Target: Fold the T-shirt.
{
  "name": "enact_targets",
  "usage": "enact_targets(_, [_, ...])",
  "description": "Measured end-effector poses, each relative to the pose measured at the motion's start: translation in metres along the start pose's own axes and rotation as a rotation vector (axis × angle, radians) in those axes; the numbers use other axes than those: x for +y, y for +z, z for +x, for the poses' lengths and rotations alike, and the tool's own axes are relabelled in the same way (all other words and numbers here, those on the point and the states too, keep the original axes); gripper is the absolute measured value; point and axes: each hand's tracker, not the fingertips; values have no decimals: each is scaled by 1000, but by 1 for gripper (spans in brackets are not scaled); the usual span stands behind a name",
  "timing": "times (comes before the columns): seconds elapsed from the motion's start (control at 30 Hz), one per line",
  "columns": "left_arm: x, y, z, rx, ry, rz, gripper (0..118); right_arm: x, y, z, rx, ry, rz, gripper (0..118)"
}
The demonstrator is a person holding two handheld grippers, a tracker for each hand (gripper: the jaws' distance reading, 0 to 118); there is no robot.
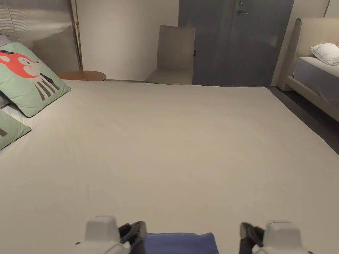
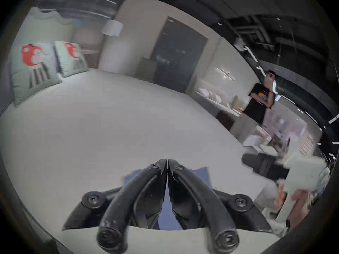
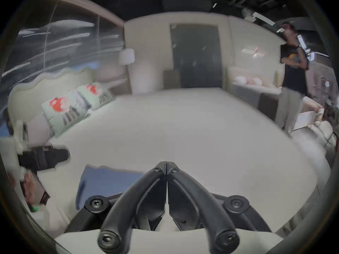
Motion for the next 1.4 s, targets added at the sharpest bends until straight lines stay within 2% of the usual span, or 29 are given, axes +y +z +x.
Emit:
enact_targets(0.2, [-12, 21, -54, 44, 168, -16, 1, -44, -50, -26, 99, 0, -229, 0])
enact_targets(0.27, [-19, 21, -63, 21, 191, -39, 1, -49, -61, -30, 97, 39, -292, 0])
enact_targets(0.33, [-25, 17, -74, -17, 250, -74, 10, -48, -68, -33, 82, 64, -301, 0])
enact_targets(0.37, [-27, 13, -79, -59, 291, -110, 22, -44, -70, -32, 87, 62, -308, 0])
enact_targets(0.4, [-29, 7, -86, -113, 331, -163, 51, -39, -71, -31, 93, 55, -328, 0])
enact_targets(0.47, [-35, -7, -99, -222, 412, -233, 93, -31, -76, -25, 117, 28, -382, 0])
enact_targets(0.5, [-38, -16, -104, -285, 454, -274, 108, -29, -78, -22, 127, 16, -390, 0])
enact_targets(0.53, [-40, -25, -109, -352, 492, -316, 108, -28, -78, -19, 135, 4, -401, 0])
enact_targets(0.6, [-45, -43, -115, -456, 571, -407, 108, -26, -81, -15, 151, -6, -414, 0])
enact_targets(0.67, [-48, -58, -119, -460, 586, -428, 108, -25, -82, -13, 161, -9, -424, 0])
enact_targets(0.73, [-52, -73, -126, -454, 623, -428, 102, -24, -83, -13, 168, -13, -431, 0])
enact_targets(0.8, [-52, -82, -129, -539, 707, -423, 99, -24, -84, -11, 172, -29, -437, 0])
enact_targets(0.87, [-51, -90, -124, -512, 663, -465, 92, -25, -84, -10, 174, -48, -440, 0])
enact_targets(0.93, [-52, -96, -117, -435, 542, -488, 60, -25, -84, -9, 174, -58, -438, 0])
enact_targets(0.97, [-54, -99, -115, -370, 508, -498, 39, -24, -82, -10, 172, -59, -433, 0])
enact_targets(1.0, [-55, -101, -118, -394, 558, -503, 32, -23, -78, -9, 177, -58, -416, 0])
enact_targets(1.03, [-54, -99, -121, -433, 602, -499, 31, -22, -76, -9, 177, -61, -402, 0])
enact_targets(1.13, [-45, -89, -123, -418, 618, -492, 24, -12, -63, -8, 211, -117, -327, 0])
enact_targets(1.3, [-10, -43, -166, -391, 621, -402, 22, 20, -49, -23, 200, -77, -200, 0])
enact_targets(1.4, [18, -3, -214, -292, 591, -344, 22, 34, -51, -39, 226, -88, -174, 0])
